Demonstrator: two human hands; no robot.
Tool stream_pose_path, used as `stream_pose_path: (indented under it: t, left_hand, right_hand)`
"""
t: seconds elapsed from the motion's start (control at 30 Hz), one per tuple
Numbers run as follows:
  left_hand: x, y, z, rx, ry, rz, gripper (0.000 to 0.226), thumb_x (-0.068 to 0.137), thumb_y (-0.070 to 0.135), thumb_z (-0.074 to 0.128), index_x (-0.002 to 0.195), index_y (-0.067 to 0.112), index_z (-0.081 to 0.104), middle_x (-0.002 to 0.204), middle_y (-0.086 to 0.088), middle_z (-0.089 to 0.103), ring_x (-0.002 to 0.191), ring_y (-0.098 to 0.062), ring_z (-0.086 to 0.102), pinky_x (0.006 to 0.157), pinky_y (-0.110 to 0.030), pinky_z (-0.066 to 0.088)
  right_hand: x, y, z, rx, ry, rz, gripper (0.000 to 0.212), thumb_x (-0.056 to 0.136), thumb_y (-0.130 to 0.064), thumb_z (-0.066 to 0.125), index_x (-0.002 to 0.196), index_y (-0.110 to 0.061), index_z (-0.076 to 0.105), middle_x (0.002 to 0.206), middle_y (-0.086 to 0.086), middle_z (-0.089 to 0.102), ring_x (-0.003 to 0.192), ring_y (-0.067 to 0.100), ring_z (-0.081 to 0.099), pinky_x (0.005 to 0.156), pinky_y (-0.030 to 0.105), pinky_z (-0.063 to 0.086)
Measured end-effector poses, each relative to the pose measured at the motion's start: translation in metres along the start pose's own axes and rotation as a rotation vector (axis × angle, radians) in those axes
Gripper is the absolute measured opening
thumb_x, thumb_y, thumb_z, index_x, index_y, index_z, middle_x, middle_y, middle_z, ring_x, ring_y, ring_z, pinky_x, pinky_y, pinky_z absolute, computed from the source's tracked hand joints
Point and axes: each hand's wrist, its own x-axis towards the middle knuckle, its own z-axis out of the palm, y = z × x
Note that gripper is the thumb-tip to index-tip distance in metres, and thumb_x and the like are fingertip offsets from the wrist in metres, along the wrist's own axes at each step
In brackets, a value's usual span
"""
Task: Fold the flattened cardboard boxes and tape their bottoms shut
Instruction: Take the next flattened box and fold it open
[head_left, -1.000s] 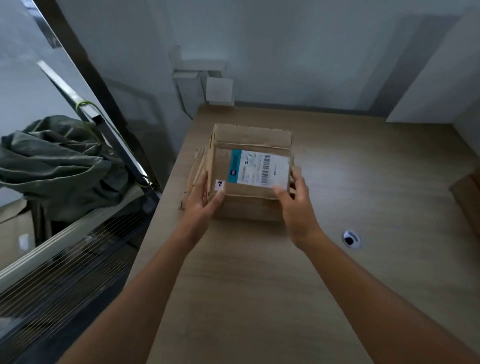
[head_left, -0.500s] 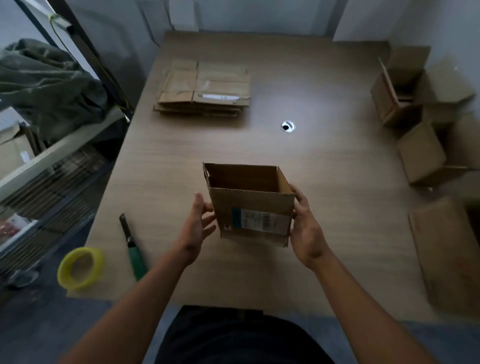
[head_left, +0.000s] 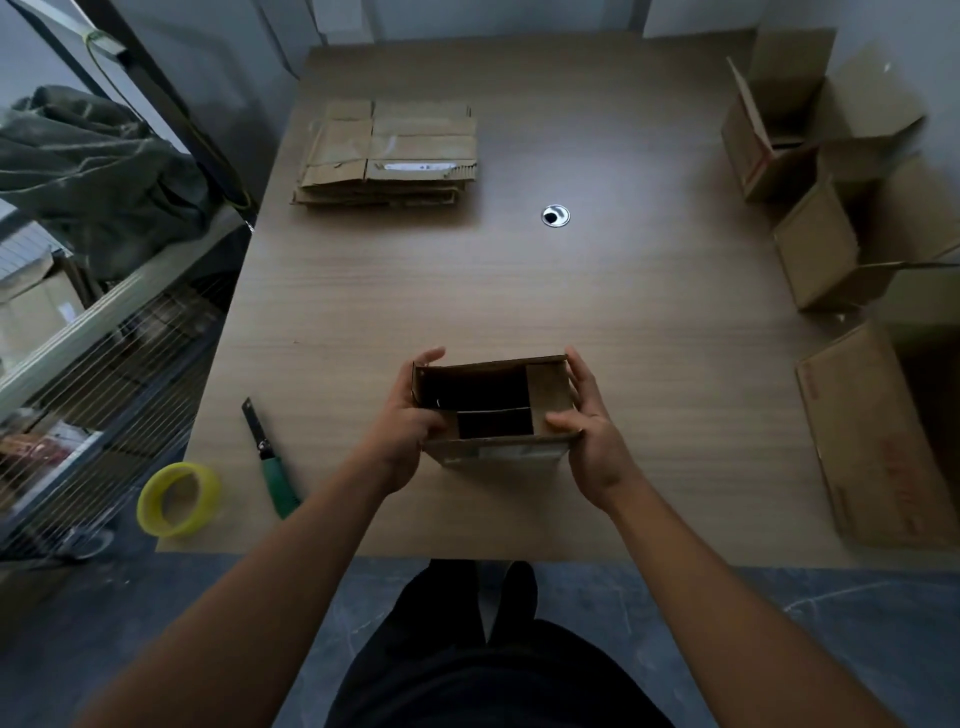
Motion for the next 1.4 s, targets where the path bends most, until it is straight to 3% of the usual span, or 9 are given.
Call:
stream_pose_path:
  t: [0.1,0.23,0.5,0.63,0.87,1.0,1.1,1.23,1.4]
  left_hand:
    - [0.009,0.001,0.008,-0.133,0.103,-0.023,0.073,0.066,-0.034,0.033,0.104,0.023,0.061,0.108,-0.012,0.057,0.076,-0.027,0.059,0.044,-0.029,0.049]
    - [0.019,0.009,0.015,-0.069,0.156,-0.063,0.057,0.067,-0.028,0.035,0.086,0.022,0.056,0.099,-0.007,0.058,0.075,-0.025,0.052,0.043,-0.024,0.04]
    - [0.007,-0.003,-0.004,-0.007,-0.097,-0.041,0.042,0.079,0.028,0.072,0.118,0.033,0.058,0.124,-0.004,0.054,0.105,-0.024,0.06,0.08,-0.04,0.049]
    - [0.001,-0.018,-0.016,0.28,0.057,0.283,0.039,0.099,0.028,0.064,0.13,0.046,0.048,0.141,0.002,0.05,0.126,-0.01,0.054,0.099,-0.028,0.05]
    - [-0.008,-0.006,-0.003,0.37,0.433,0.298,0.024,0.1,0.041,0.06,0.089,0.021,0.051,0.084,0.002,0.059,0.078,-0.015,0.058,0.058,-0.024,0.047]
    - [-0.008,-0.001,0.0,0.298,0.269,0.209,0.037,0.104,0.046,0.049,0.139,0.034,0.042,0.135,-0.005,0.056,0.118,-0.021,0.057,0.092,-0.036,0.053]
    - [-0.013,-0.008,-0.002,-0.026,0.038,0.156,0.054,0.107,0.05,0.028,0.159,0.041,0.017,0.16,0.001,0.033,0.144,-0.021,0.035,0.119,-0.044,0.031]
    - [-0.011,-0.01,-0.012,-0.03,0.064,0.105,0.05,0.108,0.015,0.044,0.152,0.036,0.032,0.144,-0.006,0.05,0.124,-0.025,0.056,0.101,-0.046,0.054]
    - [-0.008,-0.017,-0.011,-0.121,0.131,0.135,0.034,0.096,-0.012,0.05,0.105,0.02,0.062,0.109,-0.015,0.063,0.091,-0.03,0.065,0.066,-0.035,0.062]
  right_hand:
    - [0.001,0.0,0.008,0.016,0.078,-0.03,0.041,0.097,-0.037,0.053,0.138,-0.039,0.059,0.152,0.0,0.05,0.147,0.024,0.039,0.123,0.057,0.023]
    - [-0.007,-0.001,0.006,-0.05,0.141,-0.081,0.078,0.092,-0.08,0.036,0.143,-0.024,0.054,0.148,0.01,0.053,0.142,0.032,0.044,0.12,0.06,0.027]
    - [-0.007,-0.004,0.004,-0.278,0.078,-0.115,0.062,0.088,-0.058,0.057,0.145,-0.04,0.042,0.153,-0.003,0.043,0.144,0.018,0.038,0.119,0.055,0.032]
    - [-0.006,-0.018,-0.004,-0.279,-0.075,-0.082,0.075,0.074,-0.041,0.062,0.144,-0.052,0.037,0.155,-0.005,0.04,0.145,0.016,0.037,0.119,0.047,0.035]
    - [-0.003,-0.031,-0.006,-0.493,-0.171,-0.119,0.034,0.078,-0.035,0.059,0.111,-0.035,0.049,0.146,-0.008,0.037,0.138,0.016,0.038,0.111,0.052,0.043]
    - [0.002,-0.03,0.0,-0.61,-0.219,-0.083,0.078,0.077,-0.044,0.056,0.151,-0.034,0.035,0.144,-0.016,0.022,0.141,0.014,0.026,0.115,0.035,0.031]
    - [0.008,-0.03,0.001,-0.625,-0.192,-0.043,0.093,0.071,-0.056,0.053,0.158,-0.035,0.027,0.141,-0.018,0.019,0.142,0.015,0.022,0.118,0.035,0.028]
    - [0.01,-0.025,0.006,-0.614,-0.203,-0.044,0.091,0.078,-0.04,0.053,0.159,-0.042,0.013,0.139,-0.013,0.02,0.139,0.018,0.022,0.116,0.038,0.028]
    - [0.014,-0.019,0.008,-0.558,-0.094,-0.134,0.082,0.088,-0.038,0.057,0.156,-0.052,0.013,0.136,-0.004,0.029,0.13,0.022,0.038,0.109,0.042,0.04]
